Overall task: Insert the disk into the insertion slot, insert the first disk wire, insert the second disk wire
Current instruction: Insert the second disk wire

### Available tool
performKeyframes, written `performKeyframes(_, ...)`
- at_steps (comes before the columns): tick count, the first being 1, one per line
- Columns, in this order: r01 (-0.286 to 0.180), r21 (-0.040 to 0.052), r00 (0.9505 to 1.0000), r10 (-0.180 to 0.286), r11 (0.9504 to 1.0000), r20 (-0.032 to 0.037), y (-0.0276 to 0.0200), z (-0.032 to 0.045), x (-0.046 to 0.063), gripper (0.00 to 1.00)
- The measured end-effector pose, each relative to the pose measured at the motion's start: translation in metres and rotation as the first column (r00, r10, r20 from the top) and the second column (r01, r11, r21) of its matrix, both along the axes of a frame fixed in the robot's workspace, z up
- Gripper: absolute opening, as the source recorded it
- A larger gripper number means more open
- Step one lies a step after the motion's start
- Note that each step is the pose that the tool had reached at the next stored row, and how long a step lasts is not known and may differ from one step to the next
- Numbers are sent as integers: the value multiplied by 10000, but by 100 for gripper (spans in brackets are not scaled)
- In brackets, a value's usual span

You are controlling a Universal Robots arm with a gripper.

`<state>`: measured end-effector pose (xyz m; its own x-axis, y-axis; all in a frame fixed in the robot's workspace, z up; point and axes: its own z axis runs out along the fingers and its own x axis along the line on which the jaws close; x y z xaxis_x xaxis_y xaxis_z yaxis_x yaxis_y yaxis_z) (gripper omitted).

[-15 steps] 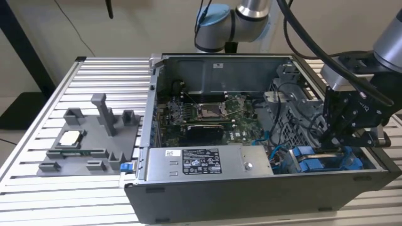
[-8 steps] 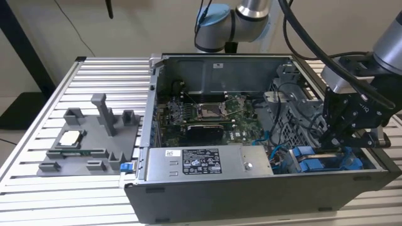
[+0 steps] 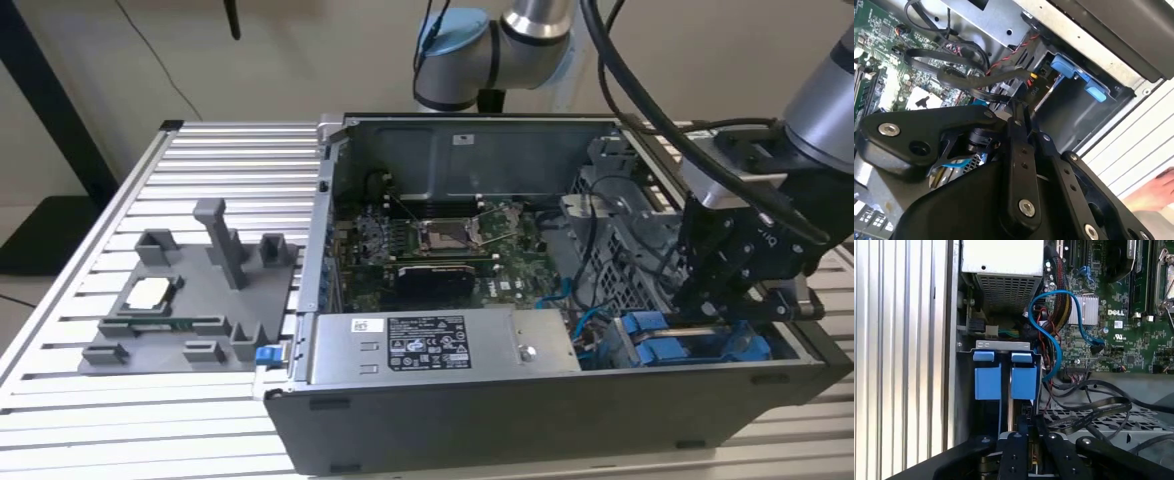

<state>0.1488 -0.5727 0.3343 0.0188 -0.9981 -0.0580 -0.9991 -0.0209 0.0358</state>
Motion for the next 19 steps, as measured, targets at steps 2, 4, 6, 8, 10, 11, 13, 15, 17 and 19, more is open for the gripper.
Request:
performKeyframes(2, -22, 2, 10000, 22, 10000, -1, -1, 42, -1, 24)
performKeyframes(4, -33, -7, 10000, 33, 10000, -1, -1, 120, -1, 24)
performKeyframes(6, -36, -11, 10000, 36, 10000, -1, -1, 208, -1, 24)
performKeyframes(8, -36, -9, 10000, 36, 10000, -1, -1, 293, -1, 24)
performKeyframes(10, -36, -10, 10000, 36, 10000, -1, -1, 384, -1, 24)
performKeyframes(11, -36, -10, 10000, 36, 10000, -1, 0, 417, -1, 24)
performKeyframes(13, -37, -9, 10000, 37, 10000, -1, -1, 435, -1, 24)
performKeyframes(15, -38, -8, 10000, 38, 10000, -1, -1, 434, -1, 24)
performKeyframes(17, -40, -8, 10000, 40, 10000, -1, -1, 435, -1, 24)
performKeyframes(19, -42, -10, 10000, 42, 10000, -1, -1, 435, -1, 24)
